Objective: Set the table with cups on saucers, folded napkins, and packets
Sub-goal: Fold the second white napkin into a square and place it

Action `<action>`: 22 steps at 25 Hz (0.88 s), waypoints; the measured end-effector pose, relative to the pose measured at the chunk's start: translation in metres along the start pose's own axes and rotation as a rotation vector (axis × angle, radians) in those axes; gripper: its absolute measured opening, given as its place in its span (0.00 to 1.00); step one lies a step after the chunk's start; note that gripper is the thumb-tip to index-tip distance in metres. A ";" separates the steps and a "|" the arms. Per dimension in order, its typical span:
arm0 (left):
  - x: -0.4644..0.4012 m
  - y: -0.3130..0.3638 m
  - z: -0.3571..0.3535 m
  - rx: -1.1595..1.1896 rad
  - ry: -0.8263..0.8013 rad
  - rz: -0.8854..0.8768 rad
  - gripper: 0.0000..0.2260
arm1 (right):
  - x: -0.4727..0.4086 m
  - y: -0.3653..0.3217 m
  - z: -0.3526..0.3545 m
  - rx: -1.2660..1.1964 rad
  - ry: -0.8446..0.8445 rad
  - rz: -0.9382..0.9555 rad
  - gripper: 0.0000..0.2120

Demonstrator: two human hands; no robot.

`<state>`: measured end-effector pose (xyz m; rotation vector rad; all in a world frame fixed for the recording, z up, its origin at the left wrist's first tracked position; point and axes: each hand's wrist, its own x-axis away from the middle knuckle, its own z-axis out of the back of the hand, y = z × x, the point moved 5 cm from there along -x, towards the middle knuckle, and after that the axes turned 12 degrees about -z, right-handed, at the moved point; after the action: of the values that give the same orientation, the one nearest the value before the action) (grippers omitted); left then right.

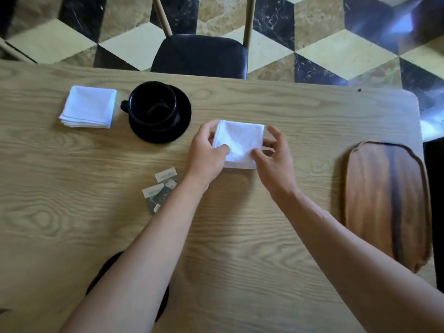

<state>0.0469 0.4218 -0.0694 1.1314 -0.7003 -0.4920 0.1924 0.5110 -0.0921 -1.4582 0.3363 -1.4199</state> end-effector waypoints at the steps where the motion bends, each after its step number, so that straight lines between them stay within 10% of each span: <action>1: -0.013 0.004 -0.001 -0.064 -0.005 -0.043 0.30 | -0.007 -0.009 -0.005 0.026 0.016 0.052 0.28; 13: -0.059 -0.015 -0.027 -0.910 0.034 -0.539 0.21 | -0.052 -0.024 -0.034 0.754 0.298 0.549 0.15; 22: -0.057 -0.039 -0.029 -1.085 -0.096 -0.453 0.30 | -0.070 -0.005 -0.028 1.052 0.199 0.391 0.28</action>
<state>0.0282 0.4654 -0.1280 0.2160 -0.1591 -1.1398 0.1483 0.5545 -0.1343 -0.3680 -0.0332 -1.1220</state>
